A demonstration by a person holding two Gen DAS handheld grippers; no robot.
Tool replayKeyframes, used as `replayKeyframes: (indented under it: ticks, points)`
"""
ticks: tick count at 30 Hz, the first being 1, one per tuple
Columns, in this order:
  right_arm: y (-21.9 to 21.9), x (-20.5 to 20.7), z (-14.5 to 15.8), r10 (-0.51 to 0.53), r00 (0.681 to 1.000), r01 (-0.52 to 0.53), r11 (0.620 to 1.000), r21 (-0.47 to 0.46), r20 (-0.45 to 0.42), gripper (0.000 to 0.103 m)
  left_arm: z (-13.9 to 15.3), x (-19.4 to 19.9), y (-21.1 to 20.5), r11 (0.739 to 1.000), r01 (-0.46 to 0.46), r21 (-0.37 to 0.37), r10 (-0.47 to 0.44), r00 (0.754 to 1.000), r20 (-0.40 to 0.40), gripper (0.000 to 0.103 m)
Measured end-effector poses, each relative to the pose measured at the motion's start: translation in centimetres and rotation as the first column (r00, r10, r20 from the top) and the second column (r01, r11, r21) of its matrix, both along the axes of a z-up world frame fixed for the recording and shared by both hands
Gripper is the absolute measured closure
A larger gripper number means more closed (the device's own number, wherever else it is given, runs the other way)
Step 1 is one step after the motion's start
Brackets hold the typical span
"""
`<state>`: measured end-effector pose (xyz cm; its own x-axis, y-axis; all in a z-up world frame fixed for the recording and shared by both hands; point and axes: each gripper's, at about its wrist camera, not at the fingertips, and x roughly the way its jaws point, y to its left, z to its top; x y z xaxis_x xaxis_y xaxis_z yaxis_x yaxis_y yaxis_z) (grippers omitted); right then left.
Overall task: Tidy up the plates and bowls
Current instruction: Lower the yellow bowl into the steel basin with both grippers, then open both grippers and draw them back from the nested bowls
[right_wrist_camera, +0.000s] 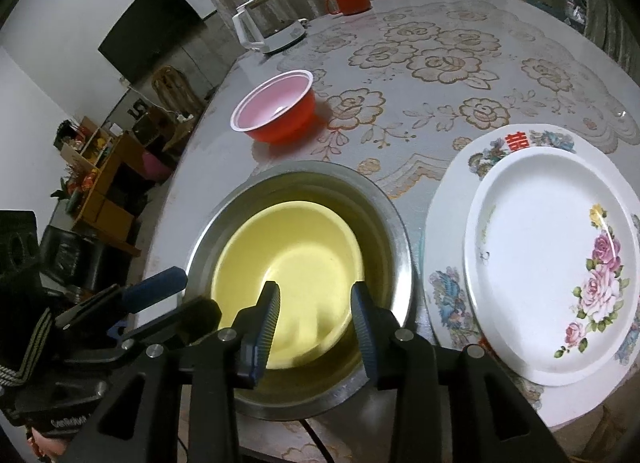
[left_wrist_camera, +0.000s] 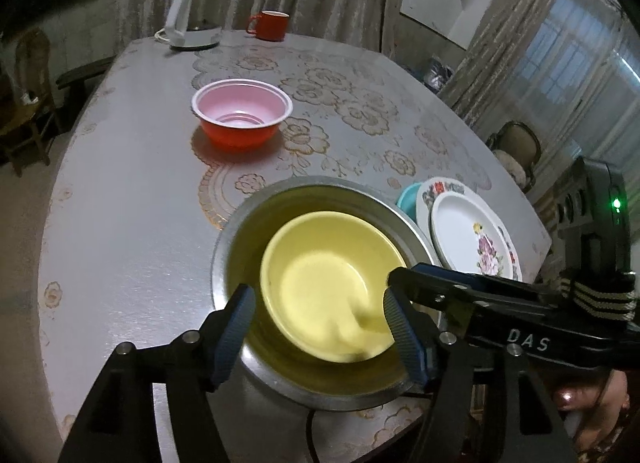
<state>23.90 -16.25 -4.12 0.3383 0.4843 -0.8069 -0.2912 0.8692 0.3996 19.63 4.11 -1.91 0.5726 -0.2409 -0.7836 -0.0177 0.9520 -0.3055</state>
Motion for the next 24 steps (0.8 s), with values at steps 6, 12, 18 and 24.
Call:
replayKeyframes:
  ticks: [6,12,18,24]
  points:
    - [-0.8,-0.2,1.3,-0.022,0.998,0.022,1.0,0.005,0.059,0.066,-0.1,0.1,0.8,0.999,-0.031,-0.009,0.031,1.0,-0.006,0.026]
    - [-1.0,-0.3,2.0,-0.023,0.995,0.023,1.0,-0.004,0.1,0.066,-0.2,0.2,0.8,0.999,-0.032,-0.02,0.031,0.999,-0.02,0.021]
    - [-1.3,0.0,1.7,-0.027,0.994,0.028,0.999,-0.016,0.103,0.066,-0.2,0.5,1.5,0.997,-0.048,-0.056,0.046,0.998,-0.033,0.015]
    - [-1.5,0.6,1.5,-0.033,0.995,0.036,0.999,-0.026,0.096,0.066,-0.1,1.4,2.4,0.993,-0.059,-0.106,0.053,0.997,-0.059,0.015]
